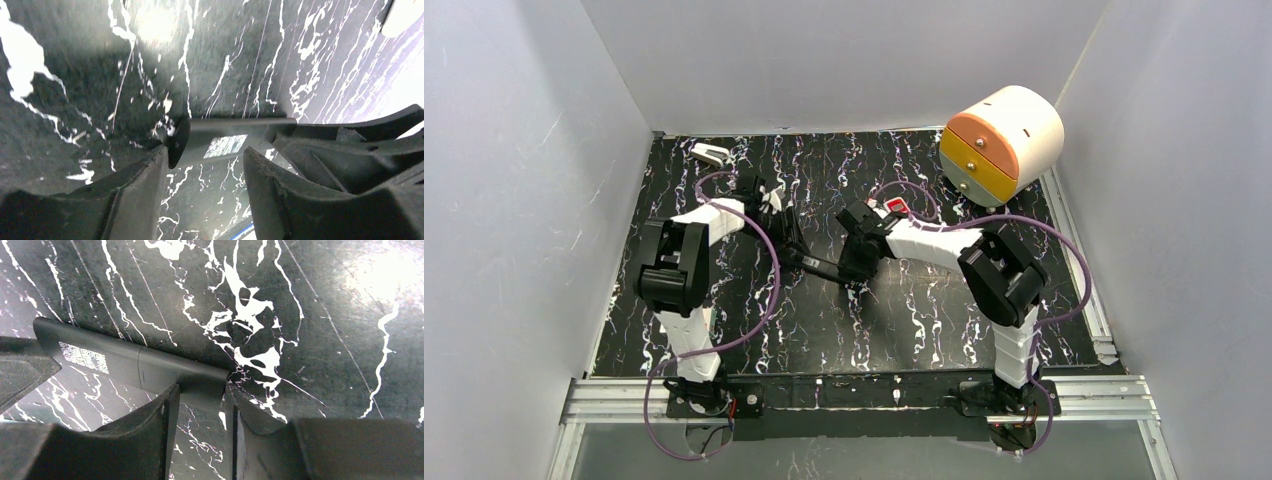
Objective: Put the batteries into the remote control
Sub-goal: Load the battery cover into the remote control, then reset both arms
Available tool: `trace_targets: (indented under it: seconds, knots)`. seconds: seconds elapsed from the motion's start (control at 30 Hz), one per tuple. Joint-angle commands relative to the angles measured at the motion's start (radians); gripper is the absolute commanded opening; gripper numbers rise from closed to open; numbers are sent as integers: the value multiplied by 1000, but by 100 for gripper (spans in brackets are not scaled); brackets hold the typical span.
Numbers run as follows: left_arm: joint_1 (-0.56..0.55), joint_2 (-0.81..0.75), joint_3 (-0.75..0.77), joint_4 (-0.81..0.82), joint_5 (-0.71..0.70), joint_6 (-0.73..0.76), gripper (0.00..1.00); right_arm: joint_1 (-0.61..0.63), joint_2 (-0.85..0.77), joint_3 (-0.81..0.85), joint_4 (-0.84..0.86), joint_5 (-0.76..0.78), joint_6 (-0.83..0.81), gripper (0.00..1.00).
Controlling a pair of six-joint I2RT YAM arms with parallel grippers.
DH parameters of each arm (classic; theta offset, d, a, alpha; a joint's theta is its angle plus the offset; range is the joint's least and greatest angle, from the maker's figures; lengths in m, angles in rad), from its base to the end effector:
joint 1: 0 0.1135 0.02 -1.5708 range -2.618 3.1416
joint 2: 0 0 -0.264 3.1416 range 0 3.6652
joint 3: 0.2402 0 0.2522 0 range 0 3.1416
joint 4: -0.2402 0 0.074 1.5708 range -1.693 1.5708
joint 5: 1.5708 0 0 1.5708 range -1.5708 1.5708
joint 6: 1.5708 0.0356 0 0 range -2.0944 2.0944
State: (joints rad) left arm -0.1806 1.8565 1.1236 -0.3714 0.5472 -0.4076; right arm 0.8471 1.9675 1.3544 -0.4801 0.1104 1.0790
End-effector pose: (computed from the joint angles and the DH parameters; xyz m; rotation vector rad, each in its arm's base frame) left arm 0.3543 -0.0835 0.1543 -0.1274 2.7143 -0.9149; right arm 0.2725 0.3025 0.1680 0.3540 2.7204 0.4617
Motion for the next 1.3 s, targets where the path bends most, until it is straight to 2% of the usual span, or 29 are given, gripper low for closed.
trace_targets:
  seconds: [0.0,0.2,0.33,0.43,0.53,0.73,0.83,0.9,0.93,0.97,1.1,1.27]
  knots:
    - [-20,36,135,-105,-57,14,58,5,-17,-97,211,60,-88,50]
    - [3,11,317,-174,-117,17,81,-16,-224,-123,280,45,-473,66]
    - [10,-58,359,-216,-177,20,98,-17,-341,-161,300,66,-637,72]
    - [10,-192,297,-223,-258,9,99,-21,-417,-168,220,220,-673,73]
    - [9,-399,209,-227,-320,-1,99,-26,-535,-180,129,428,-649,73]
    - [-1,-790,42,-239,-477,-28,98,-31,-872,-226,-42,813,-597,74]
    - [-6,-967,5,-260,-594,-35,99,-32,-1057,-237,-126,929,-569,81]
    - [-8,-1071,-10,-268,-641,-27,99,-31,-1134,-236,-148,959,-580,90]
    - [-8,-1114,-11,-279,-662,-19,99,-32,-1185,-235,-155,978,-596,97]
    - [-8,-1168,-9,-293,-681,-11,98,-31,-1216,-231,-159,987,-617,98]
    - [-8,-1273,25,-377,-768,13,99,-31,-1274,-186,-192,1006,-658,99]
    - [-8,-1320,62,-462,-813,29,98,-31,-1283,-138,-244,1017,-644,99]
